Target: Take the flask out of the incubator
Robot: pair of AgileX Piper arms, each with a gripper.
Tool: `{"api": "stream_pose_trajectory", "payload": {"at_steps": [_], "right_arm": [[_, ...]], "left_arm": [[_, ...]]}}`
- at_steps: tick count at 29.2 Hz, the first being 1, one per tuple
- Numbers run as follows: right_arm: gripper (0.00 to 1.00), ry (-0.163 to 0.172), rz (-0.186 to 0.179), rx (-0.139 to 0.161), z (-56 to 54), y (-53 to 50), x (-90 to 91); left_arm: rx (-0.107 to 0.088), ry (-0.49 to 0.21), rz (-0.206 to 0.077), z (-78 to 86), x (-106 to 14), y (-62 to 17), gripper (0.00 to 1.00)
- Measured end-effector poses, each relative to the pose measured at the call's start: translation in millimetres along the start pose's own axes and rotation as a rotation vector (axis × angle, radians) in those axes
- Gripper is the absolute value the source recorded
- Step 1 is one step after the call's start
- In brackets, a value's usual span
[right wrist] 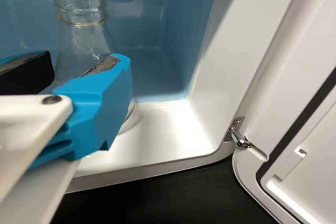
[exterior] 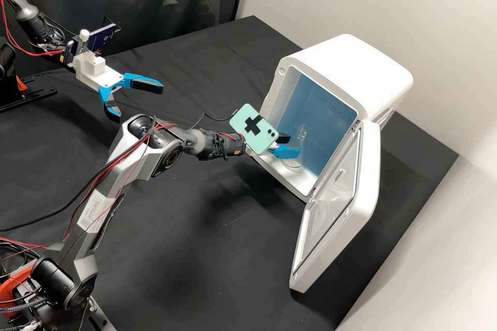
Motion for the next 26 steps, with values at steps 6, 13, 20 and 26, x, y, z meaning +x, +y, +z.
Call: {"api": "stream_pose_trajectory", "payload": {"at_steps": [6, 13, 20, 26], "right_arm": [[0.0, 0.016, -0.012, 0.036, 3.7, 2.7, -9.8], [0.0, 0.042, -0.047, 0.083, 20.6, 10.8, -29.2], [0.0, 0.053, -0.029, 0.166, 40.8, 24.4, -54.0], [0.0, 0.126, 0.023, 0.158, 49.5, 32.1, -72.8]], "left_arm": [[0.006, -0.002, 0.009, 1.1, -0.7, 2.0, 1.0], [0.007, -0.003, 0.01, 1.2, -0.8, 2.3, 1.0], [0.007, 0.009, 0.013, -1.3, -1.8, 3.0, 1.0], [0.006, 0.019, 0.014, -3.2, -2.9, 3.1, 1.0]]}}
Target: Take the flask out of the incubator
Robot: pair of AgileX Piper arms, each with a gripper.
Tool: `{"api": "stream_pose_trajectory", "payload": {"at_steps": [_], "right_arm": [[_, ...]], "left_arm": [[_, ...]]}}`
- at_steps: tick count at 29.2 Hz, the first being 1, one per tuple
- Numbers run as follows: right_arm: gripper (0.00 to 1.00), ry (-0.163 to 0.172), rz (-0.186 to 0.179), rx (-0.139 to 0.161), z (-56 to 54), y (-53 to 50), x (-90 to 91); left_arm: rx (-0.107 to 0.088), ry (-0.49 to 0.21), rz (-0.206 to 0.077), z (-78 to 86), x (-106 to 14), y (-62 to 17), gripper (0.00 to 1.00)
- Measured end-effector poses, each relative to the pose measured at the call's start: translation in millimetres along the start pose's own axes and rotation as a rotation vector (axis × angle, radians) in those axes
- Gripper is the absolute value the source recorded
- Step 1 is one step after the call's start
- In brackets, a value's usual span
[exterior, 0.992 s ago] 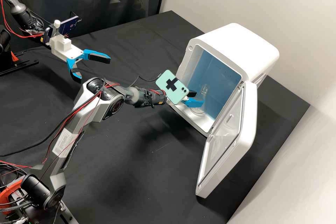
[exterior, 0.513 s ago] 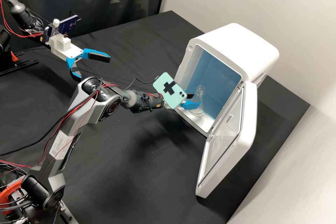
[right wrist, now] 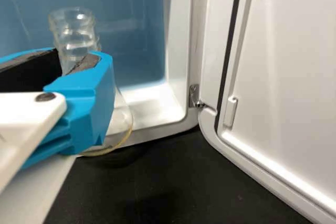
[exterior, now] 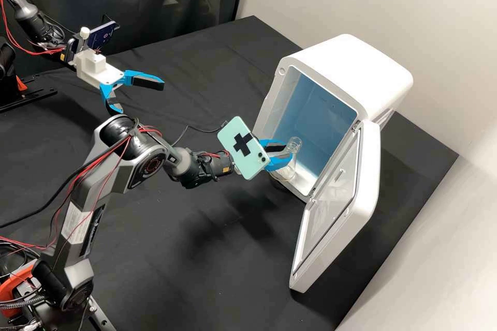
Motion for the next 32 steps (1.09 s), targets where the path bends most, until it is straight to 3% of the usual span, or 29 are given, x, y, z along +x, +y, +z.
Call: {"api": "stream_pose_trajectory", "payload": {"at_steps": [6, 7, 15, 20, 25, 28, 32], "right_arm": [[0.0, 0.008, 0.007, -0.004, 7.5, 2.2, -7.4], [1.0, 0.009, 0.007, -0.004, 7.5, 2.1, -7.5], [1.0, 0.019, 0.008, -0.029, 11.6, 7.7, -5.6], [1.0, 0.003, 0.022, -0.009, 17.4, 14.2, -3.7], [1.0, -0.01, 0.013, 0.003, 19.3, 14.4, -3.1], [1.0, -0.005, 0.009, 0.005, 15.9, 11.5, -3.6], [1.0, 0.026, -0.006, -0.032, 1.8, 5.3, -1.7]], "left_arm": [[0.002, 0.002, 0.008, -1.3, -0.8, 1.1, 1.0], [0.002, 0.001, 0.01, -1.2, -0.8, 1.2, 1.0], [-0.002, 0.004, 0.007, -1.4, -2.5, -0.2, 1.0], [0.002, 0.001, 0.014, -0.6, -2.9, 1.3, 1.0], [0.002, 0.001, 0.014, -0.6, -2.9, 1.3, 1.0], [0.002, 0.001, 0.014, -0.6, -2.9, 1.3, 1.0], [0.002, 0.001, 0.014, -0.6, -2.9, 1.3, 1.0]]}}
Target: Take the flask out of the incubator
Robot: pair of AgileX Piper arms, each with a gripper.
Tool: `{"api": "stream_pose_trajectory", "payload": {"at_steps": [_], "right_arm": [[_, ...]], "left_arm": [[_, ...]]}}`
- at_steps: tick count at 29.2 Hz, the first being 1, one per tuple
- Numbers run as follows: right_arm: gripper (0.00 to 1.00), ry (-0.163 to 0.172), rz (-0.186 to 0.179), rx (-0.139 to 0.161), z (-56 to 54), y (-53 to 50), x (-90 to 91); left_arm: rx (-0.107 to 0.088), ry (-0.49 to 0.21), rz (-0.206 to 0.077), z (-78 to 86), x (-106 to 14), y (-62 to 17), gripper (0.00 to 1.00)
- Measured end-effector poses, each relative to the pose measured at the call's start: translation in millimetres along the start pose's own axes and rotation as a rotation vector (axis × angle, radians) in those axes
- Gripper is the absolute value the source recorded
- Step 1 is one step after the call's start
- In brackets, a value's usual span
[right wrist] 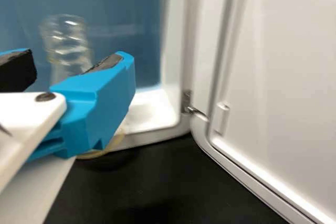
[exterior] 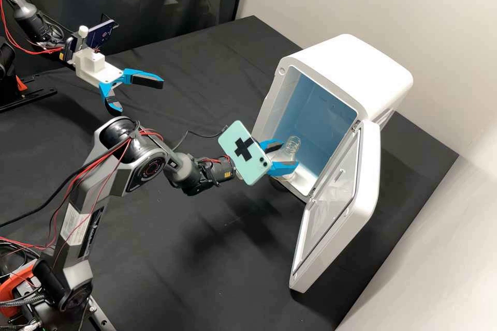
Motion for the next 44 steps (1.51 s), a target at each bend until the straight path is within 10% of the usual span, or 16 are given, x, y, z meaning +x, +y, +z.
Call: {"api": "stream_pose_trajectory", "payload": {"at_steps": [28, 44], "right_arm": [[1.0, -0.035, 0.011, -0.02, -27.8, -10.5, 21.6], [1.0, -0.089, -0.015, -0.035, -19.3, -27.3, 25.2]], "left_arm": [[0.0, -0.027, -0.008, 5.4, 2.0, -1.5, 1.0], [0.0, -0.027, -0.008, 5.4, 2.0, -1.5, 1.0]]}}
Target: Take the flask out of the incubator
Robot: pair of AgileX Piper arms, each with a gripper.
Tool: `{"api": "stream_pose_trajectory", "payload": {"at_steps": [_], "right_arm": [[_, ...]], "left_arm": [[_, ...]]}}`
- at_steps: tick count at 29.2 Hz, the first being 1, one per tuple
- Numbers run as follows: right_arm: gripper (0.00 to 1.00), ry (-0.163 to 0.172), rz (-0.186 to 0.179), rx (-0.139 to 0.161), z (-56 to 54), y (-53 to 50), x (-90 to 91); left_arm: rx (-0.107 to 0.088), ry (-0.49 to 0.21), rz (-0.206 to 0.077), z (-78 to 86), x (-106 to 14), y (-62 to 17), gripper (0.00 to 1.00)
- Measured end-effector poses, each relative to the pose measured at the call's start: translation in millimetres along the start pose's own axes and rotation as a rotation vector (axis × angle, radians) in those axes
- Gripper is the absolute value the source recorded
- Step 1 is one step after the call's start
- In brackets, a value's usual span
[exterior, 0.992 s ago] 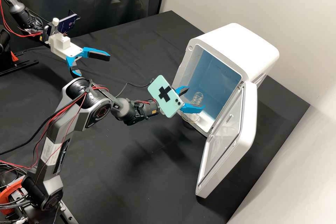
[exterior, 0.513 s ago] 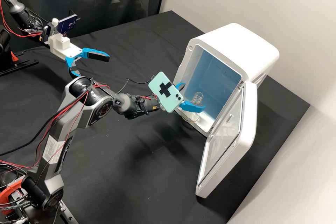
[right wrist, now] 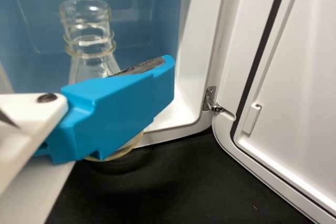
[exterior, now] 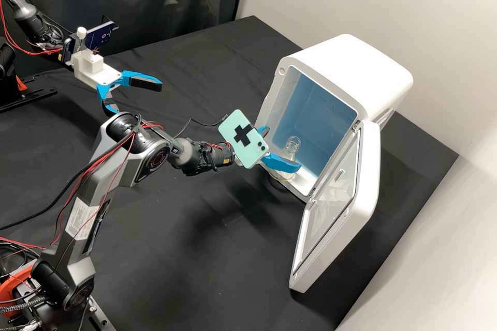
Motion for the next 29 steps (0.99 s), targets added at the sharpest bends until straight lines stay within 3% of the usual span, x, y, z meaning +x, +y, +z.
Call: {"api": "stream_pose_trajectory", "payload": {"at_steps": [19, 20, 29], "right_arm": [[1.0, -0.012, -0.004, 0.003, 0.8, -3.9, -0.2], [0.0, -0.012, -0.004, 0.003, 0.8, -3.9, -0.2], [0.0, -0.012, -0.005, 0.002, 0.8, -4.3, -0.2]], "left_arm": [[0.0, 0.0, 0.0, 0.0, 0.0, 0.0, 1.0], [0.0, 0.0, 0.0, 0.0, 0.0, 0.0, 1.0], [0.001, 0.0, 0.001, 0.1, -0.1, 0.2, 1.0]]}}
